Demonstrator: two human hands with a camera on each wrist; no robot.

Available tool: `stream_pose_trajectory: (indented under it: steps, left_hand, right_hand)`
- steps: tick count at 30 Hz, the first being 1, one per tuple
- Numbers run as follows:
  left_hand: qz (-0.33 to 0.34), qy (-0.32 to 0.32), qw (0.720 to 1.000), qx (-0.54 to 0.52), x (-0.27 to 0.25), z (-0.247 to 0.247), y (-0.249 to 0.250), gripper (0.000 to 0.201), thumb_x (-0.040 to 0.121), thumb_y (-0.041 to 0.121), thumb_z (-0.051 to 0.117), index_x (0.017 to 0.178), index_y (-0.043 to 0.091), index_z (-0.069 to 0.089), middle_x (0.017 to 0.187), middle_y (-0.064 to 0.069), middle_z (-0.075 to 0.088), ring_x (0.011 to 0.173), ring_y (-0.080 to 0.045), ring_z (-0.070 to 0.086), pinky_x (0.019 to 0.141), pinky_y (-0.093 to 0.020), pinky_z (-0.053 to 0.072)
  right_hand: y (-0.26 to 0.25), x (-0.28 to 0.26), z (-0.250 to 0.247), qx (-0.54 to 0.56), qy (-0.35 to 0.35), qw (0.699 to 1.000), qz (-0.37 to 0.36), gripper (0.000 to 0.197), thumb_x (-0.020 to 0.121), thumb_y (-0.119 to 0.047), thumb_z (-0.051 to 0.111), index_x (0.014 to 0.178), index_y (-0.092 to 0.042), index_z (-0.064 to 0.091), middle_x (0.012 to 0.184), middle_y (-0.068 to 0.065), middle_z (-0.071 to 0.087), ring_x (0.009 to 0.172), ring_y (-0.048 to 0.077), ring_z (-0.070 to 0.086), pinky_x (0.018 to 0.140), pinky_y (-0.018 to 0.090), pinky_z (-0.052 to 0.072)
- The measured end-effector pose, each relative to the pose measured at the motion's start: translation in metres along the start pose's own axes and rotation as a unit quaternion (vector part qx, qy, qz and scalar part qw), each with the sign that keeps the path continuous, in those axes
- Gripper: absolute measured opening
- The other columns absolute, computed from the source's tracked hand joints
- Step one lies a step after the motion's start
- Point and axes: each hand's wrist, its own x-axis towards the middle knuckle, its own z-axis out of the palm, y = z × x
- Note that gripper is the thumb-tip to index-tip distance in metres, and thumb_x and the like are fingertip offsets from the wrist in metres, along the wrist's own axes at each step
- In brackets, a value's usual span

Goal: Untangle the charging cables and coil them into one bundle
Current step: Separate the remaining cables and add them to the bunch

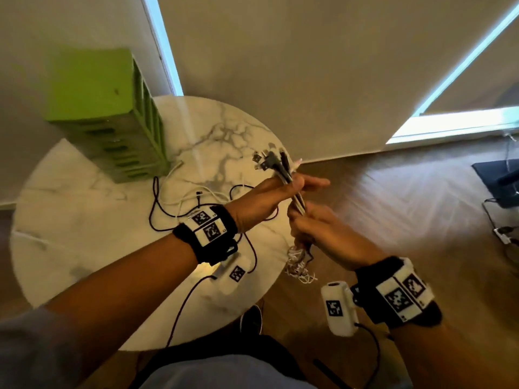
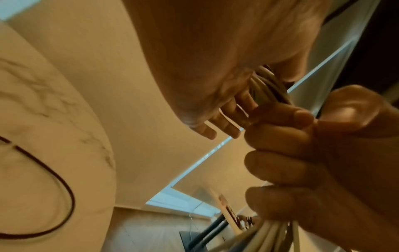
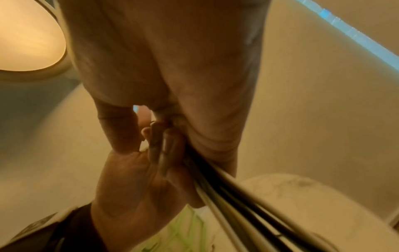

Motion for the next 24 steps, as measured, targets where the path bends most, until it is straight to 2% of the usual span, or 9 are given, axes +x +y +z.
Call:
stream_pose_trajectory:
  steps: [2,4,7,10,13,15,18,21,24]
  left_hand:
    - [-0.022,0.046,0.999,0.012,-0.019,-0.017,0.005,0.044,0.105,0.044,0.035,0.104,0.010,0.063,0.135,-0.003,0.065,0.131,-0.018,0.055,0.119,-0.047,0.032]
    - [-0.038,0.079,0.996,0.017,-0.037,-0.032,0.011,0.046,0.106,0.038,0.032,0.094,0.002,0.057,0.128,-0.004,0.068,0.120,-0.014,0.062,0.108,-0.039,0.042]
    - [-0.052,0.121,0.991,-0.024,-0.059,-0.048,0.023,0.044,0.109,0.028,0.030,0.094,0.005,0.064,0.121,-0.009,0.070,0.100,-0.007,0.068,0.083,-0.020,0.049]
    - [-0.051,0.182,0.980,-0.054,-0.083,-0.067,0.024,0.036,0.109,0.025,0.030,0.112,0.021,0.066,0.111,-0.006,0.072,0.090,-0.007,0.068,0.070,-0.021,0.050]
    - [-0.023,0.260,0.961,-0.094,-0.101,-0.091,0.017,0.046,0.108,0.029,0.034,0.095,0.018,0.076,0.104,-0.006,0.074,0.091,-0.018,0.068,0.081,-0.037,0.051]
    - [0.001,0.313,0.937,-0.154,-0.111,-0.106,0.015,0.053,0.108,0.026,0.035,0.078,0.021,0.078,0.095,-0.005,0.074,0.086,-0.022,0.069,0.084,-0.040,0.052]
    - [0.021,0.391,0.896,-0.210,-0.124,-0.130,0.013,0.040,0.108,0.026,0.038,0.080,0.015,0.065,0.083,-0.004,0.069,0.066,-0.018,0.067,0.069,-0.037,0.057]
    - [0.026,0.451,0.866,-0.213,-0.135,-0.164,0.003,0.029,0.108,0.027,0.038,0.084,0.015,0.047,0.062,0.005,0.053,0.050,-0.012,0.049,0.068,-0.034,0.058]
    - [0.001,0.476,0.863,-0.168,-0.148,-0.189,-0.010,0.030,0.110,0.027,0.036,0.082,0.019,0.042,0.059,0.008,0.035,0.047,-0.007,0.033,0.064,-0.032,0.050]
  right_hand:
    - [-0.005,0.013,0.022,0.011,-0.024,1.000,0.004,0.012,0.079,-0.028,0.056,0.074,-0.023,0.046,0.064,-0.006,0.042,0.059,0.011,0.037,0.059,0.037,0.035]
    - [-0.008,0.027,0.045,-0.002,-0.027,1.000,-0.011,0.012,0.084,-0.018,0.054,0.077,-0.022,0.046,0.067,-0.007,0.044,0.061,0.009,0.041,0.065,0.039,0.037]
    - [-0.008,0.046,0.083,-0.064,0.012,0.996,-0.061,0.026,0.090,-0.001,0.055,0.102,-0.023,0.047,0.087,-0.009,0.047,0.073,-0.002,0.046,0.075,0.032,0.044]
    - [0.003,0.062,0.120,-0.096,0.027,0.988,-0.116,0.066,0.088,0.000,0.057,0.143,-0.024,0.029,0.117,-0.013,0.047,0.093,-0.004,0.048,0.083,0.027,0.046]
    - [0.020,0.078,0.143,-0.173,0.037,0.975,-0.133,0.070,0.088,-0.013,0.060,0.150,-0.021,0.028,0.119,-0.001,0.047,0.104,0.014,0.048,0.090,0.036,0.045]
    - [0.017,0.086,0.154,-0.167,-0.011,0.978,-0.127,0.072,0.095,-0.016,0.060,0.156,-0.025,0.022,0.135,-0.004,0.045,0.118,0.009,0.046,0.103,0.027,0.040]
    - [0.004,0.105,0.156,-0.158,-0.060,0.977,-0.128,0.051,0.103,-0.021,0.053,0.149,-0.036,0.036,0.138,-0.004,0.049,0.124,0.003,0.043,0.104,0.012,0.031]
    - [-0.007,0.142,0.147,-0.144,-0.024,0.984,-0.103,0.028,0.105,-0.026,0.049,0.127,-0.021,0.066,0.124,-0.003,0.064,0.119,0.006,0.055,0.107,0.024,0.040]
    - [-0.007,0.196,0.143,-0.126,-0.034,0.991,-0.028,0.023,0.102,-0.027,0.052,0.108,-0.015,0.072,0.102,0.001,0.074,0.099,0.015,0.069,0.096,0.035,0.051]
